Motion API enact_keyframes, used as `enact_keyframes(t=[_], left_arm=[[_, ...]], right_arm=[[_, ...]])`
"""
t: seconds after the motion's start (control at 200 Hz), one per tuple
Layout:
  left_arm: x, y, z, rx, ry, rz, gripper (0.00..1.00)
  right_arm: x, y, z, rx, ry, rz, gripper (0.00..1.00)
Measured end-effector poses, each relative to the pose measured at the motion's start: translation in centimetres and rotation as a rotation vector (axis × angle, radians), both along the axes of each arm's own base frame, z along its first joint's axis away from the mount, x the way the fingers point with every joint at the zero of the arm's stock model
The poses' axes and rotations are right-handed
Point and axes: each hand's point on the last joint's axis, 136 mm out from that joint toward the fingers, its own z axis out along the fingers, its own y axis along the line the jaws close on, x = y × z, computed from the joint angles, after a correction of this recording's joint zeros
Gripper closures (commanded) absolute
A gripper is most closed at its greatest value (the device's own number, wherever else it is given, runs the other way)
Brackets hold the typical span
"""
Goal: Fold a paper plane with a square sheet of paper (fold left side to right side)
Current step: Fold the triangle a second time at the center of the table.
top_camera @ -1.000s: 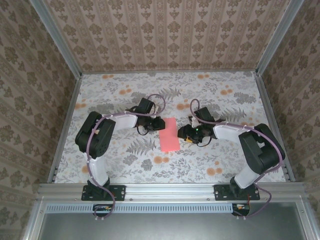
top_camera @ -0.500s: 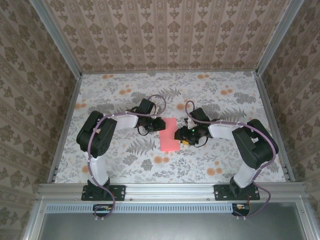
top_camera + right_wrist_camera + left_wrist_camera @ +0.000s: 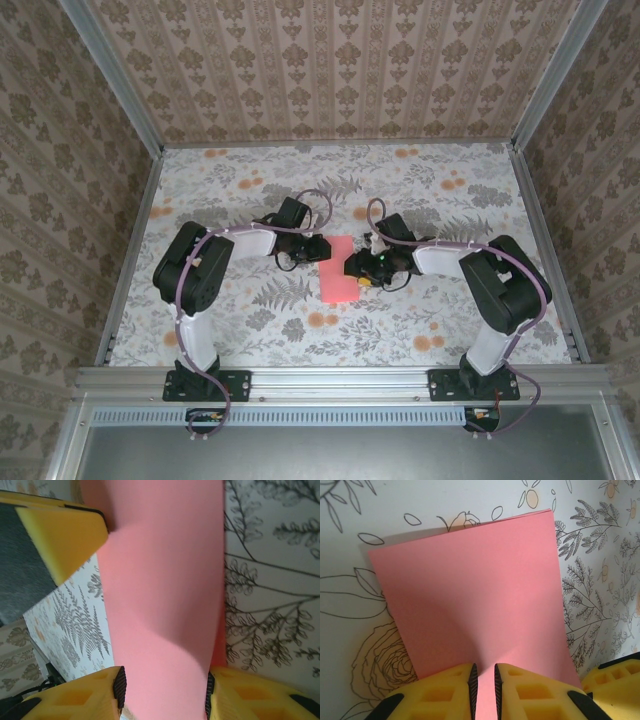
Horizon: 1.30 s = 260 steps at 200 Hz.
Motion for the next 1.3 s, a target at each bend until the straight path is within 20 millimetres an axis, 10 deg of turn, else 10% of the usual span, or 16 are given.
enact_keyframes(t=[0.465,0.72,1.0,1.3], left_arm=[[0.4,-0.3,1.0,-0.009,-0.046,-0.028,0.59],[0.0,1.9,8.9,-0.027,-0.302,-0.027,0.43],[-6.0,4.9,11.8,-0.001,-0.491,-0.080,0.27],[-12.5,0.6,10.4,0.089,-0.578,-0.344,0.16]], right_arm=[[2.3,0.7,-0.2,0.057,0.016,-0.039,0.54],[3.7,0.7,0.6,0.079,0.001,-0.054,0.58],[6.2,0.8,1.1,0.096,-0.009,-0.066,0.68],[6.8,1.0,1.9,0.093,0.001,-0.063,0.89]])
